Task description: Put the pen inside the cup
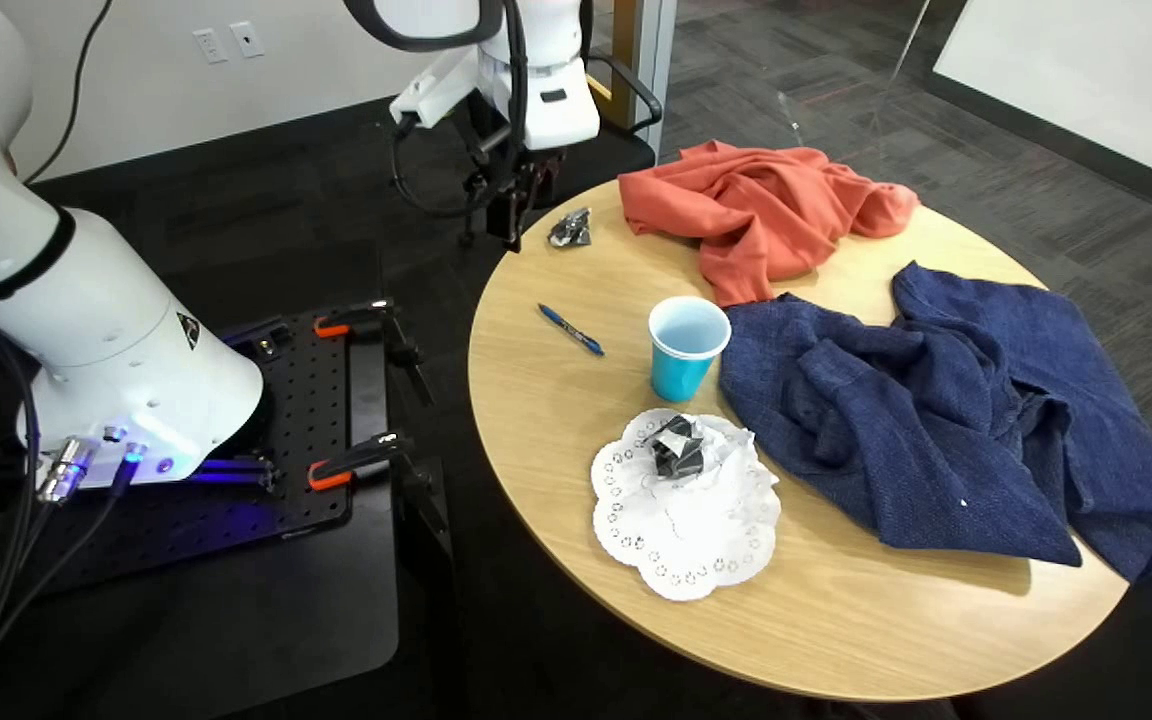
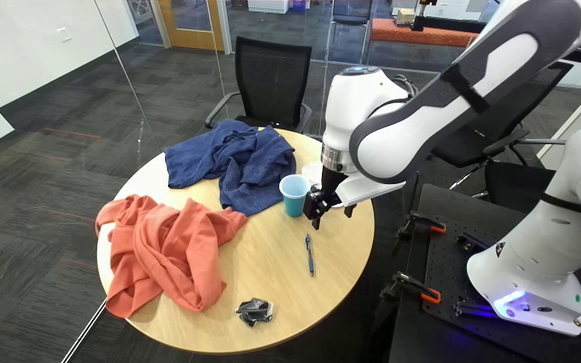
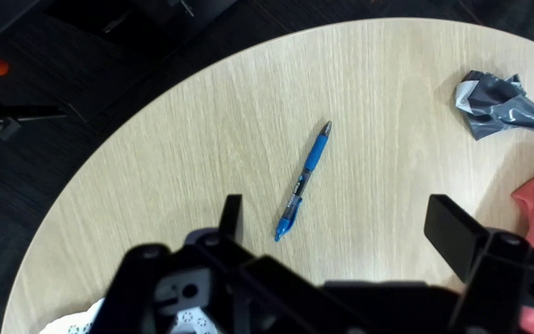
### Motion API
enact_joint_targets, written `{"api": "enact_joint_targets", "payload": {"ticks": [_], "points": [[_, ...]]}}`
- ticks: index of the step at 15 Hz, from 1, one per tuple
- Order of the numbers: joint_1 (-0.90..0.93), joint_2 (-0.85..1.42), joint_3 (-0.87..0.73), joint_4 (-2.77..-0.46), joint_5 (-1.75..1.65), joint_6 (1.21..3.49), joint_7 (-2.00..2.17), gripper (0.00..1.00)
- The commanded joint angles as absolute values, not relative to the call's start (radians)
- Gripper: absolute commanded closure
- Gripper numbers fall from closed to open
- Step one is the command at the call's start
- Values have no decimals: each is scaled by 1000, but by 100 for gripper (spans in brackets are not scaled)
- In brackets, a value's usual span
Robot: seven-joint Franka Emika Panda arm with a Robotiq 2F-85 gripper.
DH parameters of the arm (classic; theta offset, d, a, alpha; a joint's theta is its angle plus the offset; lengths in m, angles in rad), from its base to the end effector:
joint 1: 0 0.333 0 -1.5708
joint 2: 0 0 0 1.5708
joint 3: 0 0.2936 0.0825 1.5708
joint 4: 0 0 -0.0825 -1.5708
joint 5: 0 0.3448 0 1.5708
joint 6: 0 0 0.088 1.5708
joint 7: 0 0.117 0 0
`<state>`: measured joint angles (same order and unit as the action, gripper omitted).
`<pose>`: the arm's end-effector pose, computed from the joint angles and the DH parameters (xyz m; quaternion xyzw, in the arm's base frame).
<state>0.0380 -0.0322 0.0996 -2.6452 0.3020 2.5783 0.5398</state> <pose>0.3983 0.0513 0.2527 -0.9430 0.3235 0.0415 0.0665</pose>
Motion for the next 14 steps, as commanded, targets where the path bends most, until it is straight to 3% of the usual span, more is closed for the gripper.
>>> {"api": "enact_joint_targets", "payload": {"ticks": [1,14], "points": [[52,114,90,-2577,308,2667,644,0],[110,429,3,-2417,315,2797,846,0]]}}
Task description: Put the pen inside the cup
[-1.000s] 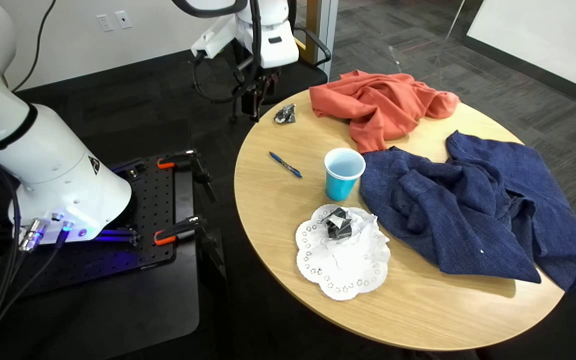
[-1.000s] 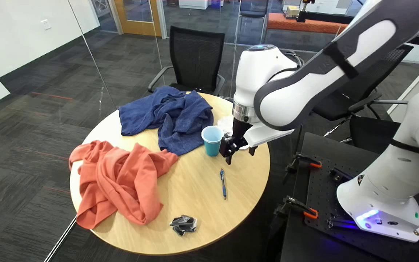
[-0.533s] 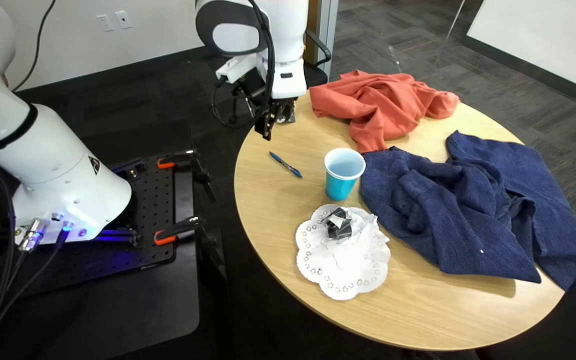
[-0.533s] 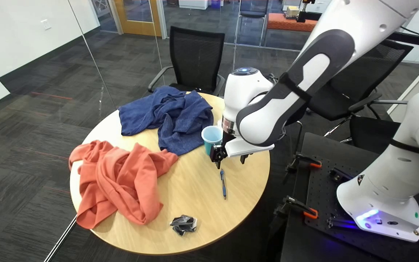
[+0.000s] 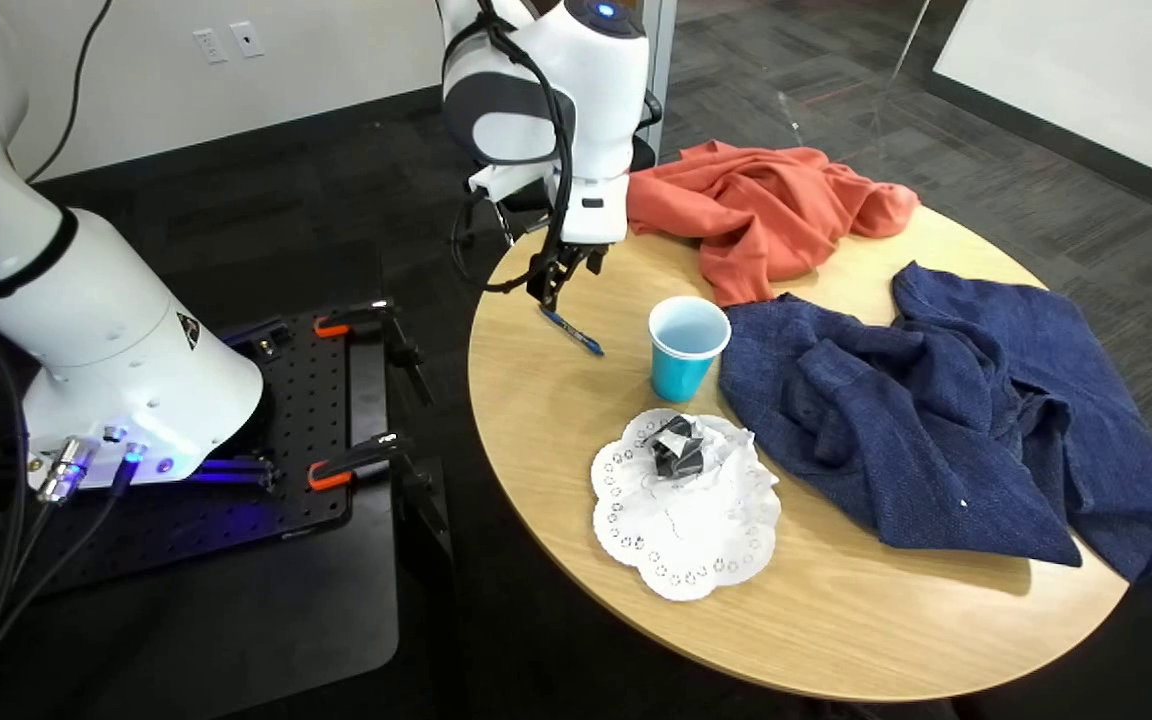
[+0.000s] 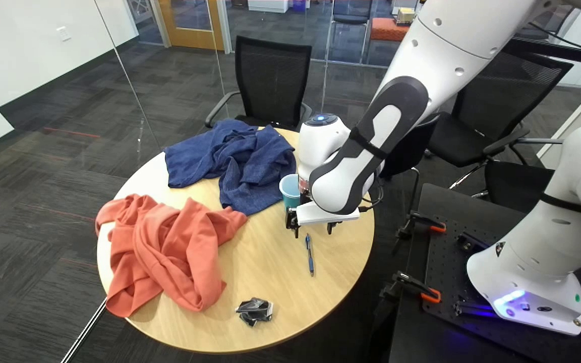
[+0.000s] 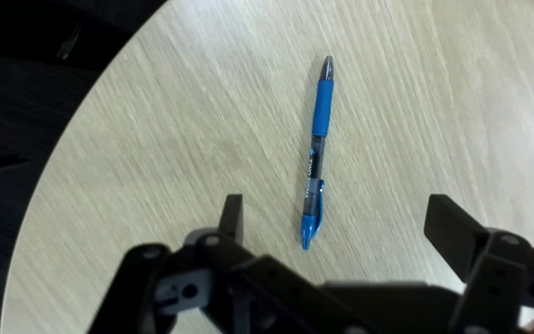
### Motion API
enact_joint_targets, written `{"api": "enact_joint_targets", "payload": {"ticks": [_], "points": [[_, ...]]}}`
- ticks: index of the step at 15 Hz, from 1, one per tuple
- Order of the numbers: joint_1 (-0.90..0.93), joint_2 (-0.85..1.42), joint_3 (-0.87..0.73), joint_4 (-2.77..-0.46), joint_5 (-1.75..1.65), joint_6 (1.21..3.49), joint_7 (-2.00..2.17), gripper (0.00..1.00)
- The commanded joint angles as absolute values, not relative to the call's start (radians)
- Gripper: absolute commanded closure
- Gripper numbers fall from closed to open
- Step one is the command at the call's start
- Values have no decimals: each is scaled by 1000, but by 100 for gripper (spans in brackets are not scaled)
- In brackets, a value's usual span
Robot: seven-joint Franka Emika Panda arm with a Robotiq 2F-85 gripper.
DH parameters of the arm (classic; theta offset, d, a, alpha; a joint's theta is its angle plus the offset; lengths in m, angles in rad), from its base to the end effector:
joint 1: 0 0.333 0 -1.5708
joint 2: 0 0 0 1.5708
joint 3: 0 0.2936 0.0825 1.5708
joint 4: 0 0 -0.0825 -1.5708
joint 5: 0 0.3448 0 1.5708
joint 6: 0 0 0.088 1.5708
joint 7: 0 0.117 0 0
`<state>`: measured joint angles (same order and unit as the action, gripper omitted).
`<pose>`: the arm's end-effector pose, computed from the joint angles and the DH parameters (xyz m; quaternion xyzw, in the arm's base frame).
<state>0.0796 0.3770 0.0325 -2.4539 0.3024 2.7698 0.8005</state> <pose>0.4461 0.0396 0.1498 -0.8815 0.4678 0.0526 0.0370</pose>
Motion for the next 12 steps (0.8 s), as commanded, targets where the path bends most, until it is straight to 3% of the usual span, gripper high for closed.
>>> {"api": "enact_joint_targets", "payload": {"ticks": [1,12], "points": [[115,444,-3,-2409,314,2801,859,0],[184,565,-77,-2347,296,2832,965,0]]}}
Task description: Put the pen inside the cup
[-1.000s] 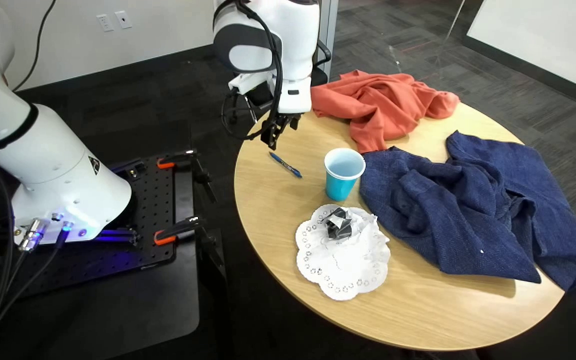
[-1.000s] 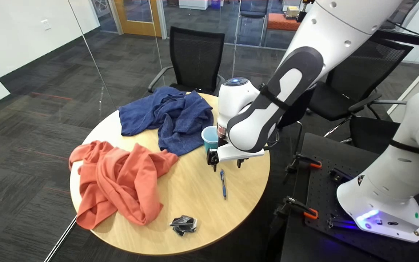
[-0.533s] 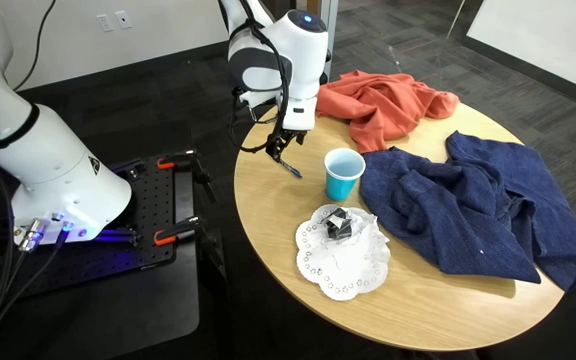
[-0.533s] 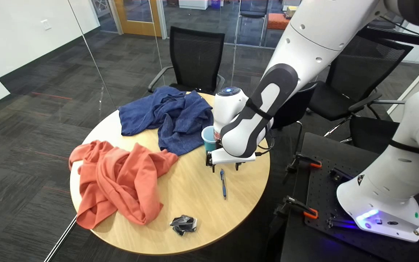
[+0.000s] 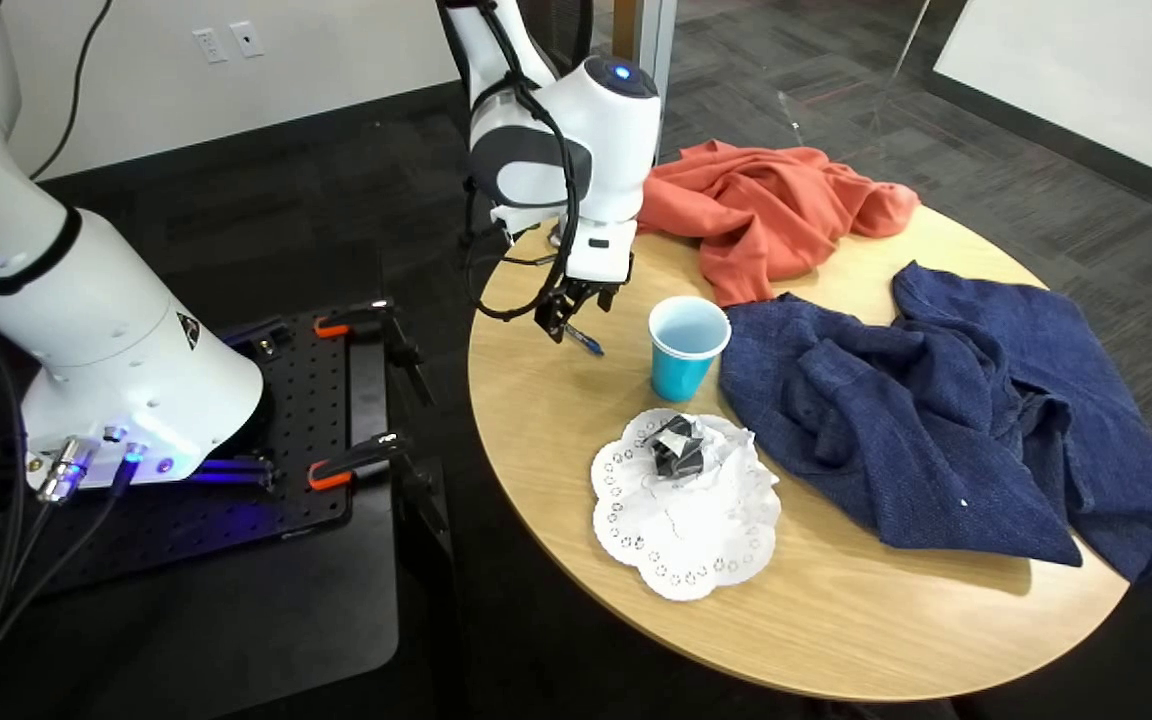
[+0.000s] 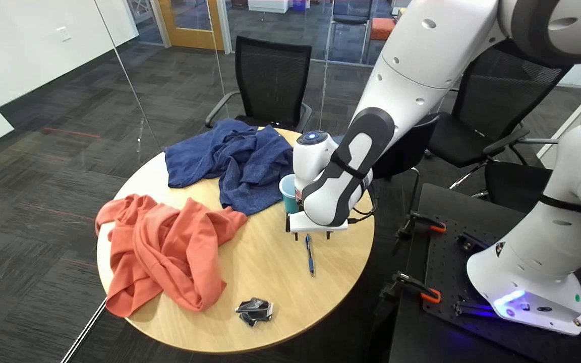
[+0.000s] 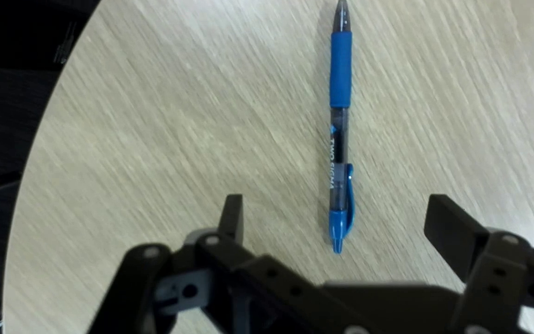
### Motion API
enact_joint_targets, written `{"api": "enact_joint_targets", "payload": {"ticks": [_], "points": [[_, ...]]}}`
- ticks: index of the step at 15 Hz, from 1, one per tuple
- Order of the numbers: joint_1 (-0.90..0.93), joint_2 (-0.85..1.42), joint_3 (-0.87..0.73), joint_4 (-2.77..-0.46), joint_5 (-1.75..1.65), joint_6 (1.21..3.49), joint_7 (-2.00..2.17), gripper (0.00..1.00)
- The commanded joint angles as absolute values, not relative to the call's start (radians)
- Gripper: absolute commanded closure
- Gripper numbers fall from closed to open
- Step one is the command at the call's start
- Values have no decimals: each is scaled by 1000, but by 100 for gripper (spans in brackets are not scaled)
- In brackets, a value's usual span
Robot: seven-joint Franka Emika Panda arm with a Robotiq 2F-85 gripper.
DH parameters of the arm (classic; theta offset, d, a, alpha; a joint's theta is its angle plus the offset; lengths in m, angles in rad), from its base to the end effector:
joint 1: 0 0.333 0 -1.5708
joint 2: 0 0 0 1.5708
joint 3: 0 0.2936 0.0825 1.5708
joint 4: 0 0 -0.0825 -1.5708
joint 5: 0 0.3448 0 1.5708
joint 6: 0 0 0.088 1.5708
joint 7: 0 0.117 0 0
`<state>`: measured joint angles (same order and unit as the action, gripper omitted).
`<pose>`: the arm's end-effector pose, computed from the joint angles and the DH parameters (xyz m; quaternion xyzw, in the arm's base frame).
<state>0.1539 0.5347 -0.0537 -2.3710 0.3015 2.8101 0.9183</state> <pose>0.4555 0.0294 0.1030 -0.8509 0.5226 0.0532 0.0028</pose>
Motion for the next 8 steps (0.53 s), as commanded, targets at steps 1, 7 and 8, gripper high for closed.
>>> {"api": "enact_joint_targets", "payload": {"ticks": [1,7,8], "points": [[187,573,-79,-2341,296,2834,975,0],[195,616,-87,-2315,301,2846,992,0],[195,622,-88,-2312,302,2847,994,0]]}}
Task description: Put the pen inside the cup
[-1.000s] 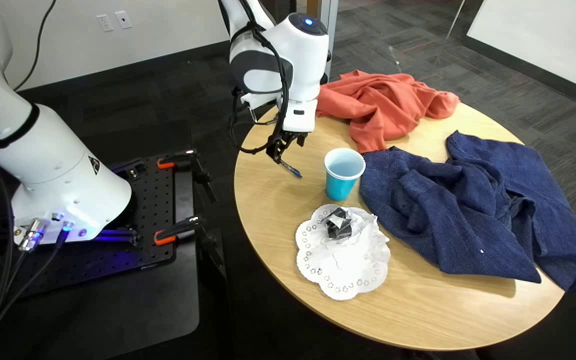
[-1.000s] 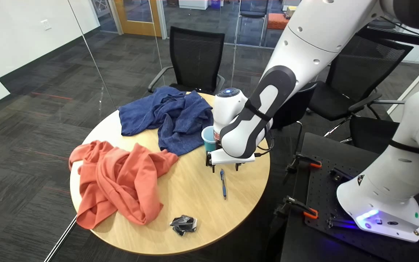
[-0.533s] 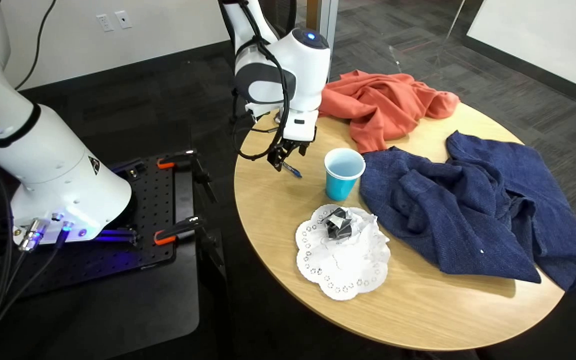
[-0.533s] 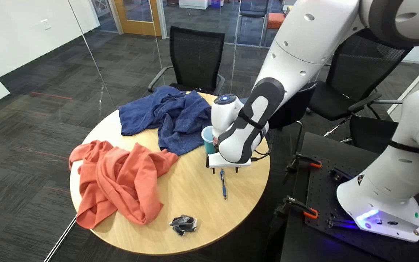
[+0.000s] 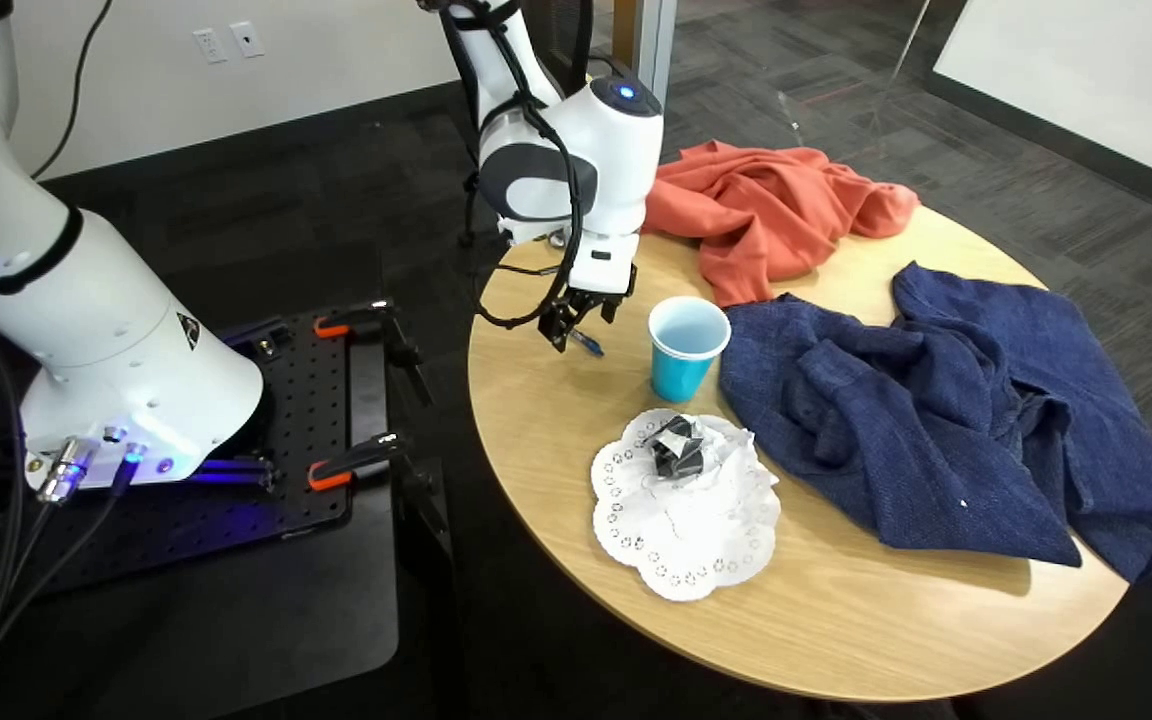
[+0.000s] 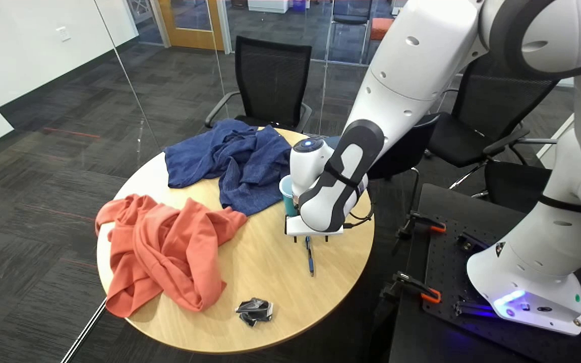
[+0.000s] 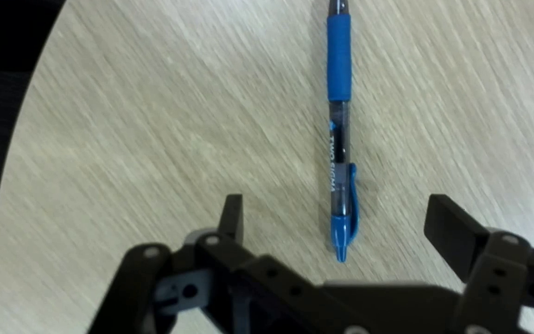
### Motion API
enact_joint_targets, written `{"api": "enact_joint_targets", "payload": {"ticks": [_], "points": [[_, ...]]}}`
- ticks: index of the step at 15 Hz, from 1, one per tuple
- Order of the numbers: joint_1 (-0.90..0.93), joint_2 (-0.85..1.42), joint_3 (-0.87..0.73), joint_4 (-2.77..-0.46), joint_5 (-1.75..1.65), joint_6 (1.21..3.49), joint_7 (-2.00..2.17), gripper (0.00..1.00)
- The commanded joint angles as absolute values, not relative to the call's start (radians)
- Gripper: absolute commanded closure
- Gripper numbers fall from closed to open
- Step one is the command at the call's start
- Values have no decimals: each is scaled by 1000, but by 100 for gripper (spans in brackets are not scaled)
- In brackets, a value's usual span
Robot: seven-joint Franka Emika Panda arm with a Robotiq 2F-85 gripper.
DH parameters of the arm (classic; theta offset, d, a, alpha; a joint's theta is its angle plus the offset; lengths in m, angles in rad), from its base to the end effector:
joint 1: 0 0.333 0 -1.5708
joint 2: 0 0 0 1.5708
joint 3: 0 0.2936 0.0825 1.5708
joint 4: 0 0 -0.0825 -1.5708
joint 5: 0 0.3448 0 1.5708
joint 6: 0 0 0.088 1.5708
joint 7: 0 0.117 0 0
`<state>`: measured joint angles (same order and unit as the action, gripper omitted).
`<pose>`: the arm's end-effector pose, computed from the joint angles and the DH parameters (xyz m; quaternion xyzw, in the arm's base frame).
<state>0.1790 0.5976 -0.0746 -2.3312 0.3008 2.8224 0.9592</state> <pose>0.4599 0.0297 0.0850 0.8422 -0.5366 -0.0516 0.0090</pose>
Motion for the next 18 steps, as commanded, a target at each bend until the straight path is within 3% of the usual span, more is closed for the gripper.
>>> {"api": "enact_joint_targets", "payload": {"ticks": [1,4,5,6,14,16,18], "points": [[194,627,-87,-2308,303,2848,1001,0],[193,642,-86,-2297,304,2848,1001,0],[192,646,-85,-2294,305,2849,1000,25],[192,650,-85,-2292,305,2849,999,26],[191,655,-79,-2274,308,2853,994,88],[194,639,-77,-2281,306,2846,993,100],[202,606,-75,-2296,302,2842,989,96]]}}
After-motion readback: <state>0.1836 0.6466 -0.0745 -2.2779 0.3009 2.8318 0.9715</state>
